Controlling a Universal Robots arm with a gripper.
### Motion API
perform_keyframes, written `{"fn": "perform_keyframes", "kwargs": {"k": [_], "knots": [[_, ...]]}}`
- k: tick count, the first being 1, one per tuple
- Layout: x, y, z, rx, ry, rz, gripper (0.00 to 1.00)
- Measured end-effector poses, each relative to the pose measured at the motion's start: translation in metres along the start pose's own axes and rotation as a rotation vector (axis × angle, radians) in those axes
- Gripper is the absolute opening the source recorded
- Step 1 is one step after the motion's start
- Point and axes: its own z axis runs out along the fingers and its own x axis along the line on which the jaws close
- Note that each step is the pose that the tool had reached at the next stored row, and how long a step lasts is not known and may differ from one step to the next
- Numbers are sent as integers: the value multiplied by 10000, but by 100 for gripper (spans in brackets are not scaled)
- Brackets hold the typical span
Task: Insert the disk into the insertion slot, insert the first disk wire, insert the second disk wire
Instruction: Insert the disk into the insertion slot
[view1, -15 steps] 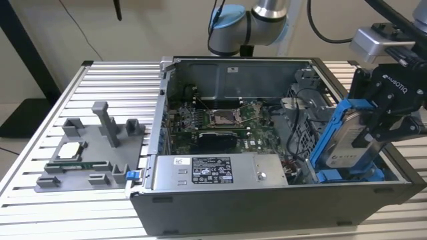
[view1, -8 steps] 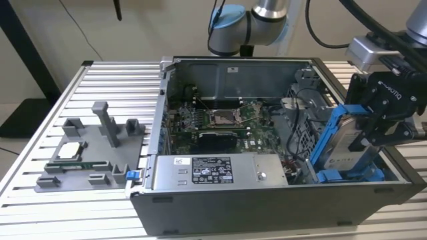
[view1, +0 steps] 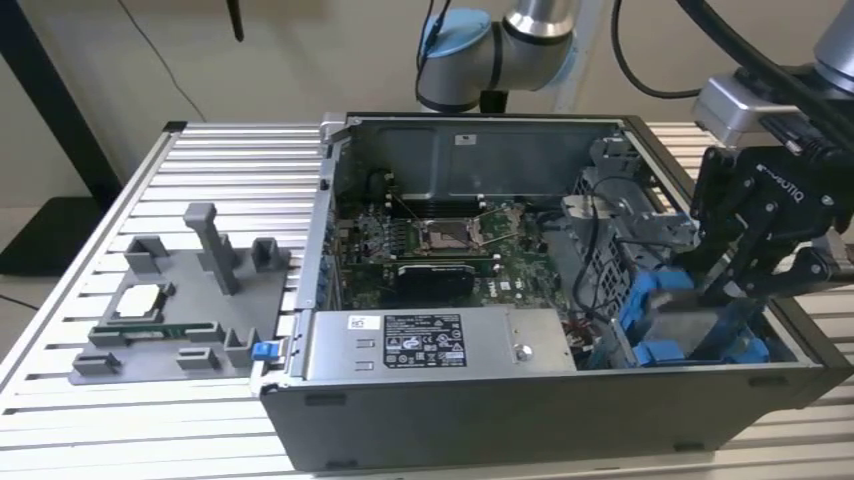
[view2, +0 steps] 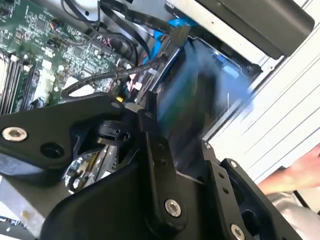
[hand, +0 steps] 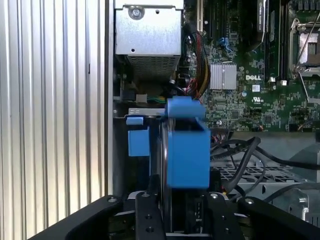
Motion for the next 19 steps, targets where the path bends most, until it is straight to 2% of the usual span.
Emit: {"fn": "perform_keyframes", "kwargs": {"k": [3, 8, 12, 16, 19], "knots": [[5, 2, -28, -23, -11, 1, 100], [5, 7, -141, -82, -42, 0, 100], [4, 11, -210, -93, -80, -2, 100], [-1, 12, -238, -94, -130, -5, 100], [-26, 23, -237, -93, -137, -5, 100]]}}
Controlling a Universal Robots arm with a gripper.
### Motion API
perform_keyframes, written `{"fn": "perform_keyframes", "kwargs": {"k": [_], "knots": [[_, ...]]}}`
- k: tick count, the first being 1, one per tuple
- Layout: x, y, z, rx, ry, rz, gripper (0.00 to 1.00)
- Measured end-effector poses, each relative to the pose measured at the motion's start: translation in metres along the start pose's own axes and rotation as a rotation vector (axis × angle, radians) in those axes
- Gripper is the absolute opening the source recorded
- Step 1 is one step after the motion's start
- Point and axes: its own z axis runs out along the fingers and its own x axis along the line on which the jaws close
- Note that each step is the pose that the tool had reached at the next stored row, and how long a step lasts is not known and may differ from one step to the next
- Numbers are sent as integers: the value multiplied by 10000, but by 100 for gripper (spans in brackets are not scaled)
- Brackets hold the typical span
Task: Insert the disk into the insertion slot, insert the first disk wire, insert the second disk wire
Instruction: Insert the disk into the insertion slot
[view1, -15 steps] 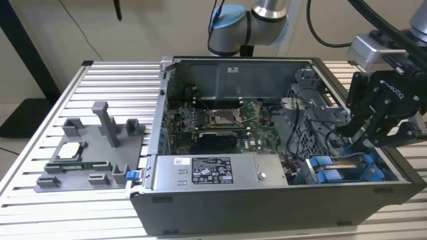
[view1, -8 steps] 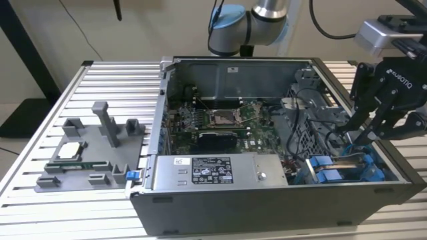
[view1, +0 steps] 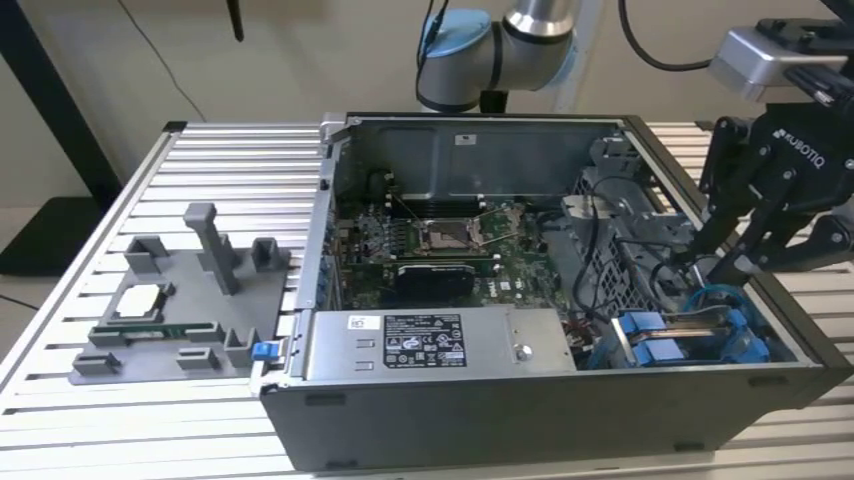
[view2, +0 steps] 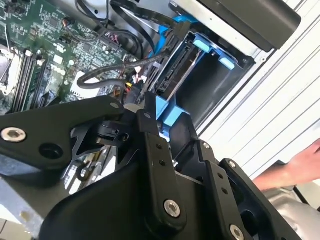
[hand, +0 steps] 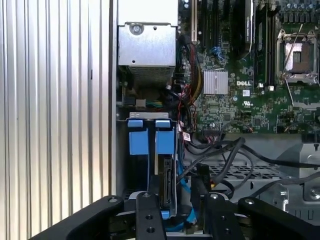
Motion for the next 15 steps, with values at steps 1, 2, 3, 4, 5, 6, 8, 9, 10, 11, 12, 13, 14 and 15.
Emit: {"fn": "perform_keyframes", "kwargs": {"k": [1, 2, 3, 4, 5, 6, 8, 9, 10, 11, 12, 13, 14, 15], "knots": [[-13, 6, 1, 0, -5, -1, 100], [-28, 12, 1, 0, -9, -1, 100], [-42, 19, 2, -1, -16, -1, 100], [-56, 26, 4, -1, -23, -2, 100], [-68, 37, 5, -1, -31, -2, 100], [-77, 53, 6, 0, -38, -3, 100], [-92, 102, 12, 17, -52, -4, 100], [-95, 125, 16, 36, -60, -10, 100], [-96, 142, 21, 67, -68, -23, 100], [-98, 155, 27, 105, -76, -37, 100], [-102, 164, 32, 152, -83, -55, 100], [-106, 168, 38, 217, -88, -84, 100], [-112, 169, 45, 287, -91, -122, 100], [-118, 170, 50, 355, -93, -158, 100]]}}
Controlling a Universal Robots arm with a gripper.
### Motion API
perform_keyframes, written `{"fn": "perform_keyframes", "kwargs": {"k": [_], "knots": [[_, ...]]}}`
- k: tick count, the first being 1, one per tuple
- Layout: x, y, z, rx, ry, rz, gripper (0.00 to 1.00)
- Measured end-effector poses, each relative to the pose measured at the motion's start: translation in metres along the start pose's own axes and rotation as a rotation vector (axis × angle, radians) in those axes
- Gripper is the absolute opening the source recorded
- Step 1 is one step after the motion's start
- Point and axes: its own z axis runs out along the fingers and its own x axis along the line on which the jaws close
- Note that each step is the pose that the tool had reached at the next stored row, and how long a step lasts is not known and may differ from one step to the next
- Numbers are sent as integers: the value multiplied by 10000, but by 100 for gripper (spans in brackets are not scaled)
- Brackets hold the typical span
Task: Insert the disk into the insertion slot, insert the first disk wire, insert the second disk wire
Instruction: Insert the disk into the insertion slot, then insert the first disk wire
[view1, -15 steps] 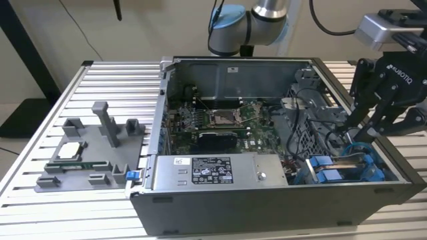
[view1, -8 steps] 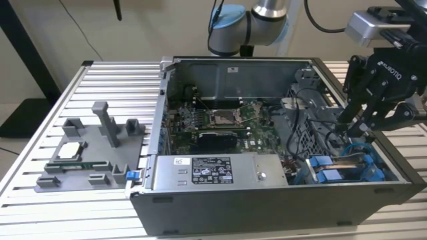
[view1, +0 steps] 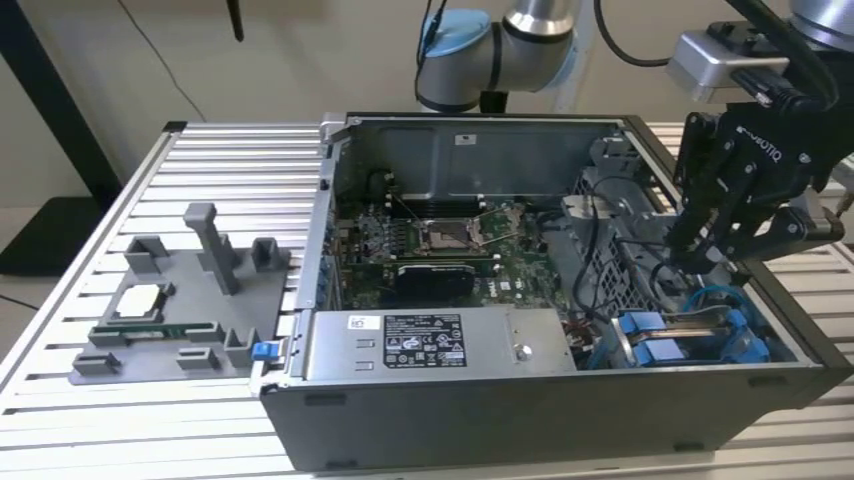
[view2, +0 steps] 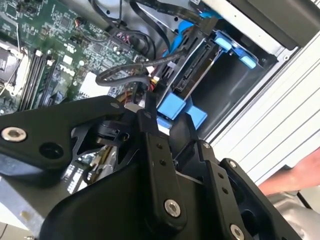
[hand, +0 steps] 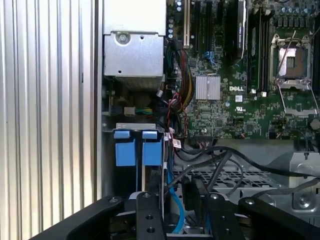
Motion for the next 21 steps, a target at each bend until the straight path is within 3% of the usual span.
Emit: {"fn": "perform_keyframes", "kwargs": {"k": [5, 10, 18, 21], "knots": [[-50, 9, 28, 313, -11, -161, 100], [-93, 41, 51, 391, -13, -240, 100], [-96, 45, 57, 574, -11, -631, 100], [-96, 61, 61, 598, -14, -664, 100]]}}
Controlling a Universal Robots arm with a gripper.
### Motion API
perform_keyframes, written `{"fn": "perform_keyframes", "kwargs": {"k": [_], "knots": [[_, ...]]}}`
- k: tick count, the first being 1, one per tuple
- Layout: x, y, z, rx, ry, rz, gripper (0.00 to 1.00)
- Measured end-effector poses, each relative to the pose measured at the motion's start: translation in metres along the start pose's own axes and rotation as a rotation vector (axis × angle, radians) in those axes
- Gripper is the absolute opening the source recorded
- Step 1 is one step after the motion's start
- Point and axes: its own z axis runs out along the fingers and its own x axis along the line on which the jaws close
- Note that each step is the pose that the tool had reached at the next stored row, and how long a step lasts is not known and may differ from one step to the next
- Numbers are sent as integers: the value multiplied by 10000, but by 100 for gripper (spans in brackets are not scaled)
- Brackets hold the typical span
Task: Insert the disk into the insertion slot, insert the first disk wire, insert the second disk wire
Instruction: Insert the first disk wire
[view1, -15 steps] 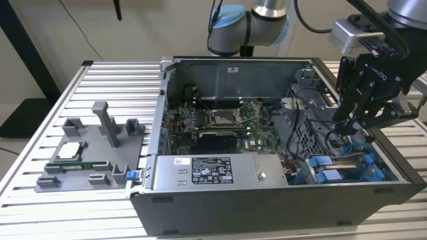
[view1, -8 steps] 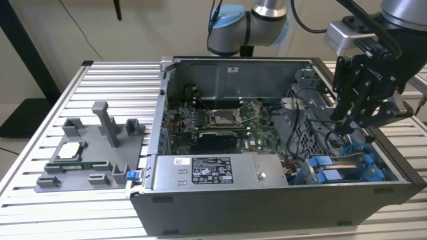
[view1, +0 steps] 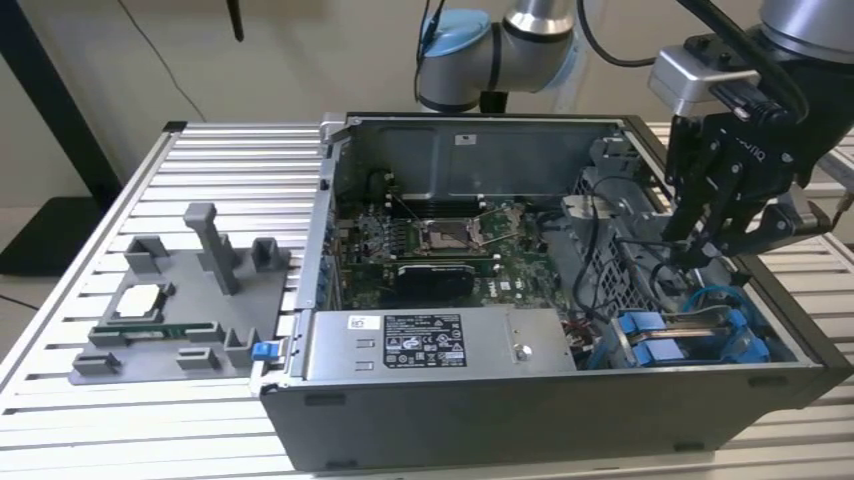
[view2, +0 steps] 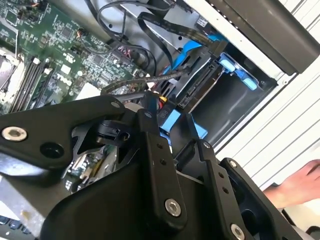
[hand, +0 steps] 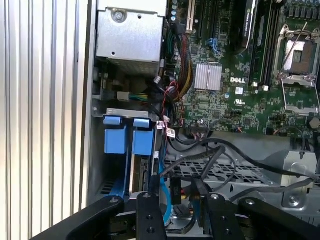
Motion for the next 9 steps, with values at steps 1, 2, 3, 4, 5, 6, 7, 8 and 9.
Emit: {"fn": "perform_keyframes", "kwargs": {"k": [1, 2, 3, 4, 5, 6, 7, 8, 9], "knots": [[0, 8, 1, 5, -1, -1, 100], [0, 13, 2, 9, 1, -3, 100], [0, 17, 4, 15, 0, -7, 100], [0, 17, 4, 20, 1, -17, 0], [1, 17, 4, 22, 2, -36, 0], [2, 17, 4, 22, 1, -58, 0], [5, 18, 4, 22, 0, -81, 0], [7, 18, 5, 23, -2, -105, 0], [9, 19, 4, 21, -3, -132, 0]]}}
